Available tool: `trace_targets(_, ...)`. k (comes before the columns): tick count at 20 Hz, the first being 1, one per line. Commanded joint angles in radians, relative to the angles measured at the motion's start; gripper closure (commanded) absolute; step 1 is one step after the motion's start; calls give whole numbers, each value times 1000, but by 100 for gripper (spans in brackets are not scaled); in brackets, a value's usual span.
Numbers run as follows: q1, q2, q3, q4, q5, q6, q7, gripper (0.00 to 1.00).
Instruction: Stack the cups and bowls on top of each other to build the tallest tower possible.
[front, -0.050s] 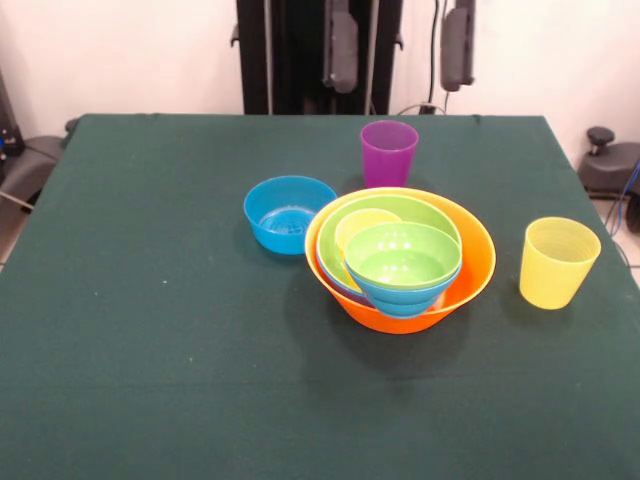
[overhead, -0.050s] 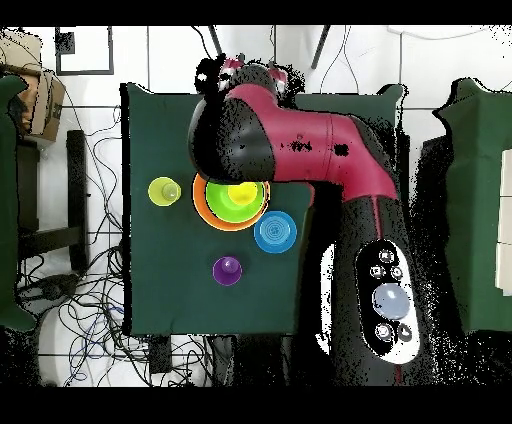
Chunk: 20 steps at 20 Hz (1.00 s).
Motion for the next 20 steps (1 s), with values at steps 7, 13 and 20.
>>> trace_targets(7,-80,25,164,177,-84,-47,-48,0)
trace_targets(13,-12,22,6,151,-123,-55,49,0)
trace_targets(20,-49,37,-26,162,-89,-54,77,0)
